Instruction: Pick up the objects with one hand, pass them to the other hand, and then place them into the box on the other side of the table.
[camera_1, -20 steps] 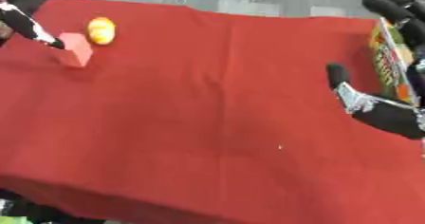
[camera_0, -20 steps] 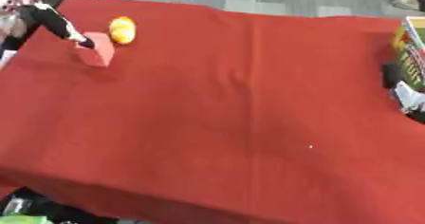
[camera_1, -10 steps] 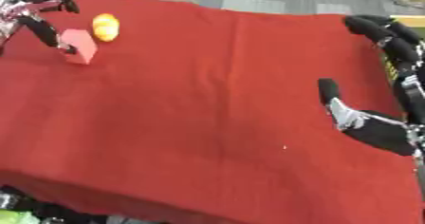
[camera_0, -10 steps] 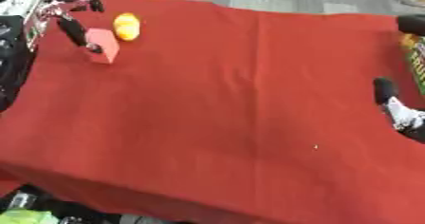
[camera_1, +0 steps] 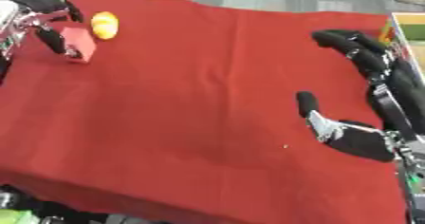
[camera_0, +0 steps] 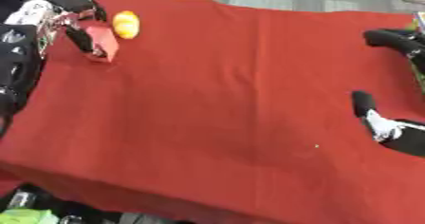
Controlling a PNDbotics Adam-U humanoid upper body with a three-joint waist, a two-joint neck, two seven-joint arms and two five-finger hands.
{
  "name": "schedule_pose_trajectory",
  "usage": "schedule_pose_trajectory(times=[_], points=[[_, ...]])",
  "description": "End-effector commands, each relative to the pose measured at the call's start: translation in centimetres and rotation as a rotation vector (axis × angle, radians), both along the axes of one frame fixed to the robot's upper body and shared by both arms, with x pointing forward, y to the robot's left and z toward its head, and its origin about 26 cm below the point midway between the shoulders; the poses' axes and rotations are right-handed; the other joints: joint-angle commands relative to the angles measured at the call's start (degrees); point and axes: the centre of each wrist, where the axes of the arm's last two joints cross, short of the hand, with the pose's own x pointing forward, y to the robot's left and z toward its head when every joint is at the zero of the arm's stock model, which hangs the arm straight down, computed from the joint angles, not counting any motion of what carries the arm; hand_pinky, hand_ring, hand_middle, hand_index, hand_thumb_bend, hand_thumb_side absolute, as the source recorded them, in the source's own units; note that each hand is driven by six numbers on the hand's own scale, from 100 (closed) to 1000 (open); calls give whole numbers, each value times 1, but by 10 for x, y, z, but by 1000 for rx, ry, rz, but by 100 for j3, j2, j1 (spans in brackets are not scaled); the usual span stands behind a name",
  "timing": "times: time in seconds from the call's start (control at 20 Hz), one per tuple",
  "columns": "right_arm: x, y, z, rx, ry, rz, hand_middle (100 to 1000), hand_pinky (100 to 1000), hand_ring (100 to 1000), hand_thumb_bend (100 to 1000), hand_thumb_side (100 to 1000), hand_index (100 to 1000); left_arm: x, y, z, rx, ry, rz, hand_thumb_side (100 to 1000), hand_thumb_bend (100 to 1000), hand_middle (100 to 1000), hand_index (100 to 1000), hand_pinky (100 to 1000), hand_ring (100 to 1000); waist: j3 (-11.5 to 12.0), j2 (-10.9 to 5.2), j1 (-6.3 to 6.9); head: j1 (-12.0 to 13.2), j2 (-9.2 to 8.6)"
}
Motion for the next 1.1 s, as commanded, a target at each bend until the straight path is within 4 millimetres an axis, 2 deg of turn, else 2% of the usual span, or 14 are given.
schedule_pose_trajectory(times=[0.05,0.35,0.7,0.85,1.1], points=[[-1,4,7,-15,-20,40,808,830,801,196,579,916,-2,8,18,27,-29,22,281,533,723,814,807,736,12,-2,39,26,6],[-1,6,8,-23,-20,56,806,830,800,194,579,918,-4,12,14,31,22,50,269,499,700,793,802,715,32,-11,34,51,6],[-1,6,8,-28,-22,61,804,830,799,193,580,919,-4,13,10,20,-3,53,259,438,579,689,763,605,41,-14,22,46,6],[0,6,8,-31,-22,63,804,830,799,192,580,919,-4,12,13,14,-39,39,252,416,524,638,738,553,48,-20,21,51,6],[0,6,7,-36,-20,62,804,830,799,192,581,918,-6,9,24,-32,-116,-10,255,396,492,602,730,525,61,-31,20,41,6]])
